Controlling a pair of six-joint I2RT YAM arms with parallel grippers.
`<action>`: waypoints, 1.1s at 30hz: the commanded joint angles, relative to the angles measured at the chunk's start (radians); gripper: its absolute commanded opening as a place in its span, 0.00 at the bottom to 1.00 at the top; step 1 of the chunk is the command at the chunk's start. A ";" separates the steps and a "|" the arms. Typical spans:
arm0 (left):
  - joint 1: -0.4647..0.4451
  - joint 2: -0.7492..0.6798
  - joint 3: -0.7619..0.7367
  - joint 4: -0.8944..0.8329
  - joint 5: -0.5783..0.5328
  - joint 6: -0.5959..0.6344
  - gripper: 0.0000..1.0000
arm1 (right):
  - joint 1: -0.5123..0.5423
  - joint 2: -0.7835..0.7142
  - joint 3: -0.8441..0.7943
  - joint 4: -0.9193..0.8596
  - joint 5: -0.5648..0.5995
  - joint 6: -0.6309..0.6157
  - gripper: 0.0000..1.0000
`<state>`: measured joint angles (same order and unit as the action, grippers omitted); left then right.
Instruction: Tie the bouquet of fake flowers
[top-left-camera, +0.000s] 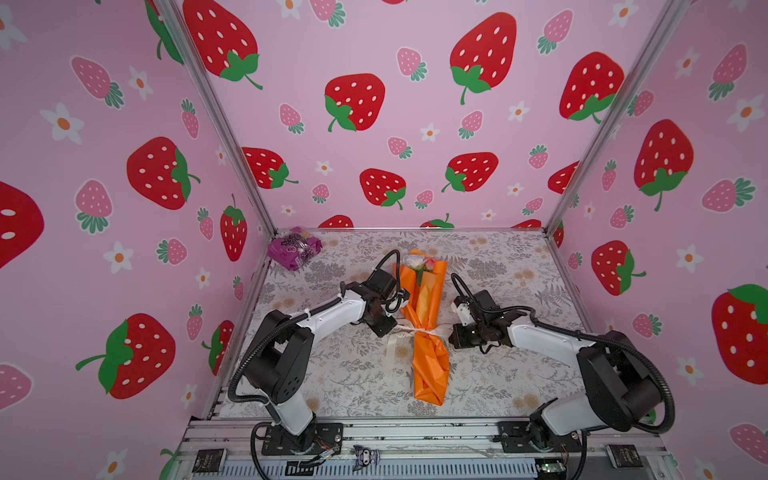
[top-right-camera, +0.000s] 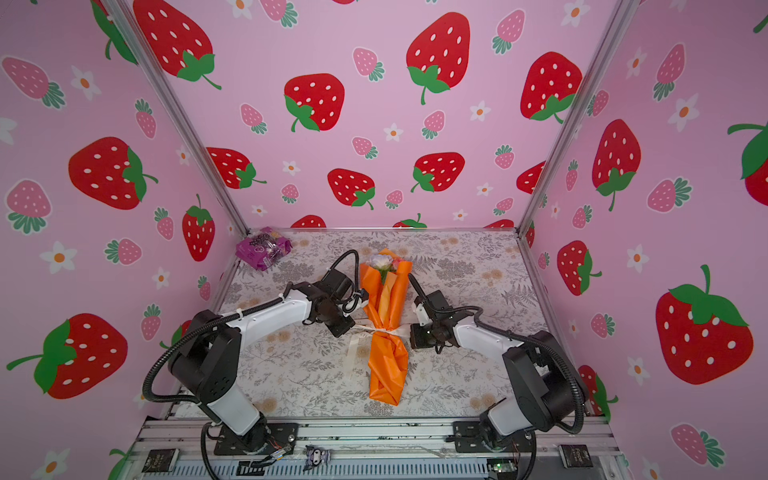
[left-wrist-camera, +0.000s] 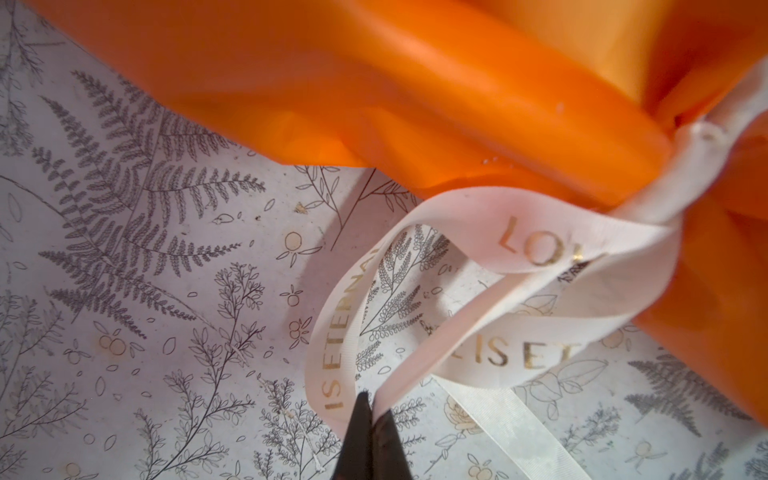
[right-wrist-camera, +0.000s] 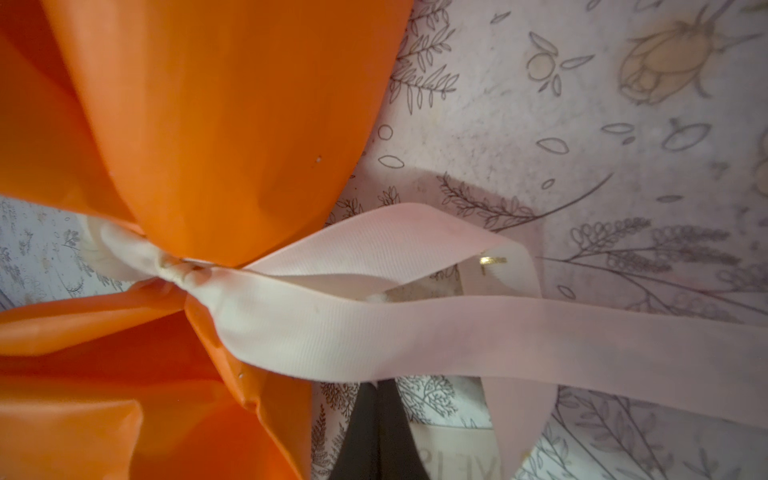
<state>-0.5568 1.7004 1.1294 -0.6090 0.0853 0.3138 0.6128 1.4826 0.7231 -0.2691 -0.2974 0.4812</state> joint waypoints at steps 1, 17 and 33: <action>0.039 -0.023 -0.009 -0.075 -0.094 -0.006 0.00 | -0.027 -0.016 -0.005 -0.140 0.099 -0.006 0.00; 0.086 -0.362 -0.134 0.269 0.290 -0.550 0.59 | -0.070 -0.280 -0.008 0.130 -0.143 0.112 0.46; -0.081 -0.093 -0.099 0.318 0.372 -0.837 0.55 | 0.030 -0.018 -0.025 0.320 -0.227 0.193 0.51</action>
<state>-0.6353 1.5955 1.0203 -0.2909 0.4759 -0.4679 0.6254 1.4281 0.6670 0.0399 -0.5217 0.6777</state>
